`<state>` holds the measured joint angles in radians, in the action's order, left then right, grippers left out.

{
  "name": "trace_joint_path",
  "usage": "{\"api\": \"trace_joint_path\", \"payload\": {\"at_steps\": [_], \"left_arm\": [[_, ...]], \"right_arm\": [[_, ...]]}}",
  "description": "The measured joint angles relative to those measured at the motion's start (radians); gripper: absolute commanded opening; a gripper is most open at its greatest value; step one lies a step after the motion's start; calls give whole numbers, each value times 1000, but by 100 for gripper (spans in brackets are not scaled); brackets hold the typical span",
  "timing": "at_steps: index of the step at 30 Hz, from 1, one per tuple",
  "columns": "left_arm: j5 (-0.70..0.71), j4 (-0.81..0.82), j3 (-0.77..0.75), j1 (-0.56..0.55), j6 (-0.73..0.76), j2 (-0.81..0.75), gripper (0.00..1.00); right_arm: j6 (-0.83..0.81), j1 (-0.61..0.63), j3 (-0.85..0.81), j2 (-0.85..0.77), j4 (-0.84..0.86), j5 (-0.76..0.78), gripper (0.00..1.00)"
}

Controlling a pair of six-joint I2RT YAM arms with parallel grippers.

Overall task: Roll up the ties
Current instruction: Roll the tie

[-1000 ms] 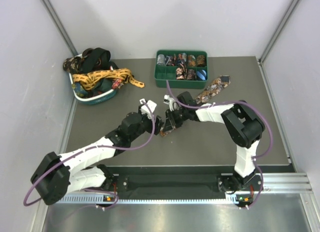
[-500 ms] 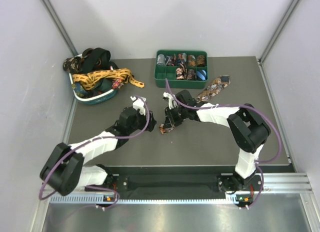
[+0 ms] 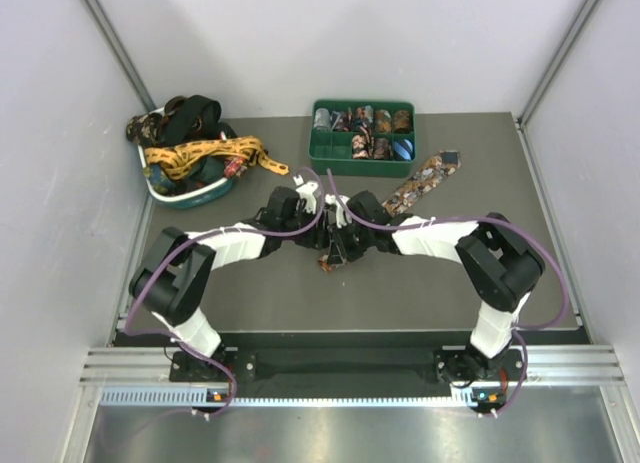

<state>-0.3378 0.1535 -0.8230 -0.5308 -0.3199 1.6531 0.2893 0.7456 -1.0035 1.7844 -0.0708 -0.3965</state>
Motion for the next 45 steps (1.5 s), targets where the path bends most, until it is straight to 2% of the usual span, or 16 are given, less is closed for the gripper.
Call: {"api": "trace_joint_path", "payload": {"at_steps": [1, 3, 5, 22, 25, 33, 41, 45], "left_arm": [[-13, -1, 0, 0, -6, 14, 58], [-41, -5, -2, 0, -23, 43, 47], [-66, -8, -4, 0, -32, 68, 40], [-242, 13, -44, 1, -75, 156, 33], [-243, 10, -45, 4, -75, 157, 35], [-188, -2, -20, 58, -97, 99, 56], [-61, -5, 13, 91, -98, -74, 59], [16, 11, 76, 92, -98, -168, 60]], "right_arm": [[-1, 3, 2, -3, 4, 4, 12], [-2, 16, 3, -16, 5, 16, 12], [-6, 28, 9, -29, 10, 26, 12], [-4, 42, 62, -58, 55, 53, 12], [1, 42, 64, -58, 60, 51, 12], [0, 42, 74, -60, 101, 11, 13], [0, 37, 74, -63, 102, -23, 13], [12, 14, 74, -63, 117, -80, 15]]}}
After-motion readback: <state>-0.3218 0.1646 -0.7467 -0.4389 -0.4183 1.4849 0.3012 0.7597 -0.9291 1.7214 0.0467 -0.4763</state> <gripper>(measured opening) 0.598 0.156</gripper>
